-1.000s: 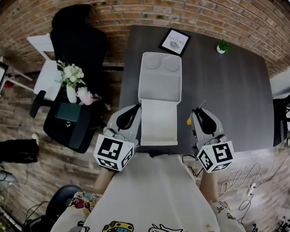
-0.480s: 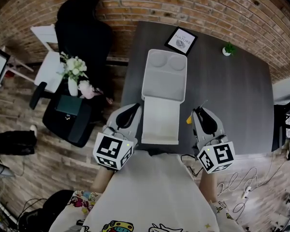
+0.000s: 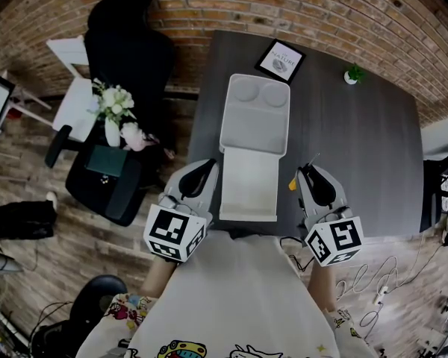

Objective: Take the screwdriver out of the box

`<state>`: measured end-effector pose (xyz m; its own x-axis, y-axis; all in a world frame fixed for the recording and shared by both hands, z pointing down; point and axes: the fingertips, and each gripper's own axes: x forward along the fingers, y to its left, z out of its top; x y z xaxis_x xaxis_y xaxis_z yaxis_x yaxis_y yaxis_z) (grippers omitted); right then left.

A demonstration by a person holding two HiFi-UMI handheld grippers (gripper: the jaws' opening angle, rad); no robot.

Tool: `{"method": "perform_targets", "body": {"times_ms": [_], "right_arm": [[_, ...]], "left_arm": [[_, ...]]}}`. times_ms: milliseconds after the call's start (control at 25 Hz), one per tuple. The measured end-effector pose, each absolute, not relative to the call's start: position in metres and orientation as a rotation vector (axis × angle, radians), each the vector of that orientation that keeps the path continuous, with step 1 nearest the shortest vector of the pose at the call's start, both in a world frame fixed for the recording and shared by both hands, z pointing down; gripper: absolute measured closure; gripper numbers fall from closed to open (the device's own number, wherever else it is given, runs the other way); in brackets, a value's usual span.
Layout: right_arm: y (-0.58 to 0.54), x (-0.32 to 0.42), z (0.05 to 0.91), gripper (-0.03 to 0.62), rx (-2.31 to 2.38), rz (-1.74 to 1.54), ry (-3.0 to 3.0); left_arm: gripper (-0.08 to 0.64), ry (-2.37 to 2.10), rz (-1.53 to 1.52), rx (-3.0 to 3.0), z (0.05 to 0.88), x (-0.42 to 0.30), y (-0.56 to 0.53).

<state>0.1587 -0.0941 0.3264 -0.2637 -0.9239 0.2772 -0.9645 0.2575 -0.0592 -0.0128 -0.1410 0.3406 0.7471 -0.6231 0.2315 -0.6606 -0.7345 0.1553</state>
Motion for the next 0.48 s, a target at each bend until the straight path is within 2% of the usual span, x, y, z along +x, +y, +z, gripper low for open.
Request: {"method": "perform_targets", "body": {"times_ms": [480], "right_arm": [[-0.0950,0.1507,0.3296,0.515,1.759,0.328,-2.334]], "left_arm": [[0.561,-1.018,0.241,2.708,0.3429,-0.0215,-0.1413]]}}
